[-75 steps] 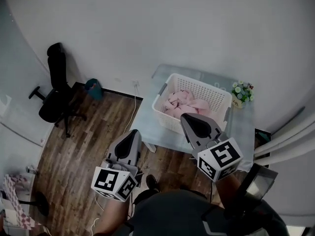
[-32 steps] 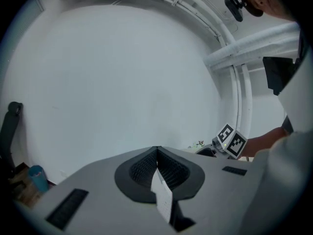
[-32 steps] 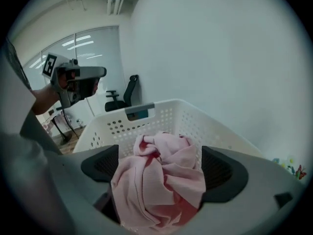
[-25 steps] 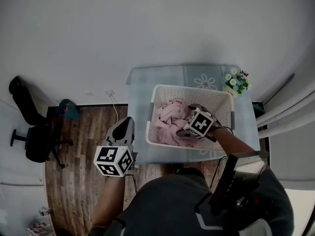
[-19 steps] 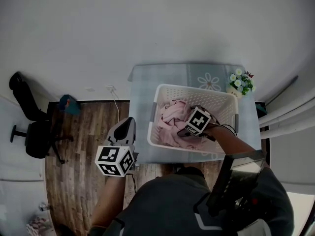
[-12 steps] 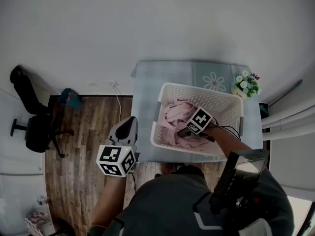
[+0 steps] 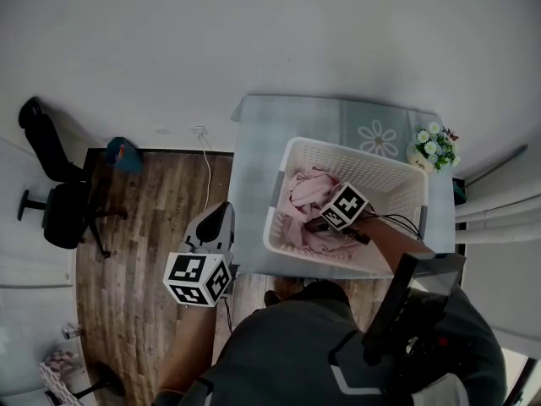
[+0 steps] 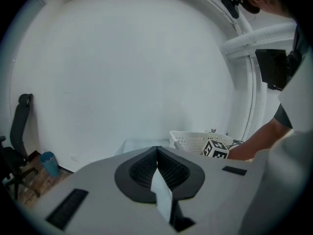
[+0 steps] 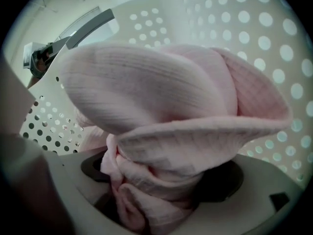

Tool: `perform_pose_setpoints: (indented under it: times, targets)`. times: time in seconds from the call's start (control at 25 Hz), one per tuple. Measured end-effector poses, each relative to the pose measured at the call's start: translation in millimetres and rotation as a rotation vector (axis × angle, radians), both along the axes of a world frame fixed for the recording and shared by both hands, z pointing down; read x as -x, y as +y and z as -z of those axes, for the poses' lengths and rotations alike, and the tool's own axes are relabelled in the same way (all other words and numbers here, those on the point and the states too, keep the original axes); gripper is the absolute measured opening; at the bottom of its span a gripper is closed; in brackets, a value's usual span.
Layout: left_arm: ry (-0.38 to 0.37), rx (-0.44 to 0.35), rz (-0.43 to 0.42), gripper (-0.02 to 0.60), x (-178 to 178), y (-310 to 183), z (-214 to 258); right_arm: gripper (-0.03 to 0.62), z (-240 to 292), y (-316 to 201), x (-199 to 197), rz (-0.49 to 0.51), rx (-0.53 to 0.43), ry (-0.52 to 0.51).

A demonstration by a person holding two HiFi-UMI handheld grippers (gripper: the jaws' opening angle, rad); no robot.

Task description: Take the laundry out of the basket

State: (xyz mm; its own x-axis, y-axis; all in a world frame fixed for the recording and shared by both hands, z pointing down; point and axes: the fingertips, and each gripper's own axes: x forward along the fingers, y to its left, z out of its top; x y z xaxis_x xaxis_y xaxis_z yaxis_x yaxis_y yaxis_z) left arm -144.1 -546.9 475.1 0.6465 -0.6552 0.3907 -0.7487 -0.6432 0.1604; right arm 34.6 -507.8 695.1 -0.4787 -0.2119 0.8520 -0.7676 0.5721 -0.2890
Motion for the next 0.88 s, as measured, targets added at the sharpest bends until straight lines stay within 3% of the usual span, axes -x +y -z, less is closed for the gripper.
perform_pose_setpoints:
  times: [0.2, 0.36, 0.64, 0.88]
  targets:
    - [0.0, 0.0, 0.011, 0.009, 3.8, 3.7, 1.4, 0.386, 8.7, 4.9, 9.8, 0.005, -0.019, -0.058]
    - [0.001, -0.011, 0.018, 0.009, 6.3, 5.7, 4.7, 0.317, 13.2, 4.2, 10.8, -0.035, -0.031, -0.099]
    - [0.016, -0.047, 0.035, 0.009, 15.1, 10.5, 21.8, 0.272, 26.9, 4.9, 11.2, -0.074, -0.074, -0.13]
    - [0.036, -0.078, 0.04, 0.009, 19.5, 14.2, 34.2, 0.267, 69.2, 2.8, 9.7, -0.083, -0.196, -0.186]
